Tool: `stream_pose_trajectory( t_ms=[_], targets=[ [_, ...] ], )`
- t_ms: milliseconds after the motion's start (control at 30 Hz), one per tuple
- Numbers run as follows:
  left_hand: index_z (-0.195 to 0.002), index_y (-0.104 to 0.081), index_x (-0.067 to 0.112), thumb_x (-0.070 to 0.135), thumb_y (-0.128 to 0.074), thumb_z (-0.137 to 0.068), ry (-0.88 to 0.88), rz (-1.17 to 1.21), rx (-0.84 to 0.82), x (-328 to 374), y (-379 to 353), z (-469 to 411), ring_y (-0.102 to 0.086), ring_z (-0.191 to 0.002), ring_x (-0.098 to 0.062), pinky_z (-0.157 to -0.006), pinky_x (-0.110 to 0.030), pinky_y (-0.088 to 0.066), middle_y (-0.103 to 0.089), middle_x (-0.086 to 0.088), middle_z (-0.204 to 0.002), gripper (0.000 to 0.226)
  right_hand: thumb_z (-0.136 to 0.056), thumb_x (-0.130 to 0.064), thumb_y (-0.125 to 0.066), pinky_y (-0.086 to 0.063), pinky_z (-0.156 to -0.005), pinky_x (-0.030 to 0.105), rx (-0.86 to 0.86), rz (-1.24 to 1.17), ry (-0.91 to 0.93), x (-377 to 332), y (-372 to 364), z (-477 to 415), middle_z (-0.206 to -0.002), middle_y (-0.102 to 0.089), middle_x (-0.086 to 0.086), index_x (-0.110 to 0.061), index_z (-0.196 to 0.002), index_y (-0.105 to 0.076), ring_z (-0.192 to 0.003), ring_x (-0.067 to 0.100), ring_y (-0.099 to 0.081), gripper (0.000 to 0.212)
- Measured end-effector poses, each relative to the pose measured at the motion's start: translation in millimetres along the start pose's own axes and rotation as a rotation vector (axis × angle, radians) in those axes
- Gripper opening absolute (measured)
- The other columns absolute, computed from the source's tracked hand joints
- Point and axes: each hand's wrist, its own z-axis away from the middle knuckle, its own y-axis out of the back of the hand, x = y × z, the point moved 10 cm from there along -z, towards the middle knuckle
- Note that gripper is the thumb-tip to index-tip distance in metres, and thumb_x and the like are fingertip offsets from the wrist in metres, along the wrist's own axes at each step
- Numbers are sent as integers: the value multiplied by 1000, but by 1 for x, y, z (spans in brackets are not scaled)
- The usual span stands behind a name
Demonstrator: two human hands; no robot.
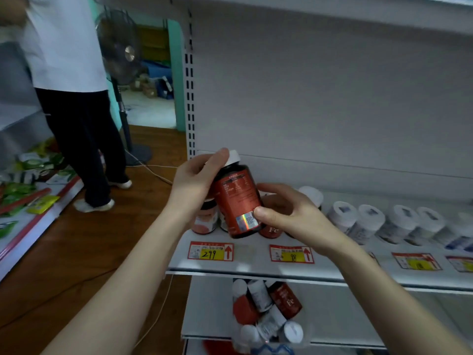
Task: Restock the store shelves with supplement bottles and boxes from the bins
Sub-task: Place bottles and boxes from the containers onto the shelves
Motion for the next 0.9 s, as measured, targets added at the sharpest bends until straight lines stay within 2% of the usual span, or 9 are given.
stream_pose_trajectory(
  t_ms=[133,267,367,433,533,600,733,833,900],
  targets=[
    [-87,-66,22,41,-62,-81,17,15,-79,0,-35,5,-64,-78,-9,-69,-23,-48,-68,3,-87,20,-67,-38,-66,-55,-78,21,36,-74,36,4,17,16,-104,-67,-9,-33,-112,-52,-94,2,-65,47],
    [-97,-67,18,47,-72,-66,110,70,-223,-10,-62,6,-64,-94,-21,-80,-35,-50,-69,-3,-94,43,-77,-30,-71,-50,-65,15,23,-149,23,18,36,23,-95,-70,-9,-32,-109,-56,-88,4,-67,36],
    [-103,-67,18,52,-69,-59,62,-24,-209,-6,-74,9,-66,-95,-20,-84,-40,-52,-70,-3,-98,56,-84,-19,-59,-50,-66,14,-14,-211,7,28,48,25,-86,-71,-15,-34,-102,-56,-84,-1,-66,24],
    [-98,-66,20,51,-70,-66,27,-101,-122,-2,-79,12,-67,-88,-13,-79,-35,-55,-69,-1,-95,44,-84,-26,-58,-49,-73,9,-33,-149,22,24,55,27,-94,-68,-20,-36,-103,-56,-90,-8,-63,22],
    [-97,-60,16,37,-69,-80,1,-138,7,6,-92,18,-62,-67,4,-57,-13,-51,-64,3,-87,29,-72,-43,-64,-48,-74,10,-77,-27,52,21,62,27,-98,-65,-17,-40,-100,-55,-90,-6,-62,30],
    [-101,-57,15,36,-68,-80,-9,-158,44,10,-101,23,-60,-68,4,-50,-8,-47,-60,6,-87,32,-72,-42,-70,-51,-75,16,-87,-9,55,25,71,27,-100,-66,-11,-39,-98,-56,-90,1,-64,30],
    [-113,-60,13,47,-71,-71,136,18,-32,-5,-119,35,-63,-97,-18,-74,-27,-49,-66,-5,-105,55,-65,-38,-73,-54,-83,24,-185,-141,12,40,87,33,-102,-68,-9,-38,-103,-55,-96,7,-66,42],
    [-110,-62,15,36,-68,-73,135,135,-133,-9,-131,48,-64,-99,-23,-77,-32,-53,-67,-7,-103,43,-62,-34,-76,-54,-78,19,-290,-223,-32,51,89,40,-97,-71,-8,-33,-105,-55,-95,7,-67,48],
    [-113,-59,20,31,-62,-77,140,164,-230,-16,-143,60,-66,-98,-19,-77,-30,-56,-68,-4,-104,39,-50,-43,-86,-54,-82,25,-334,-310,-67,63,87,42,-104,-71,-1,-28,-110,-57,-101,15,-66,68]
  ],
)
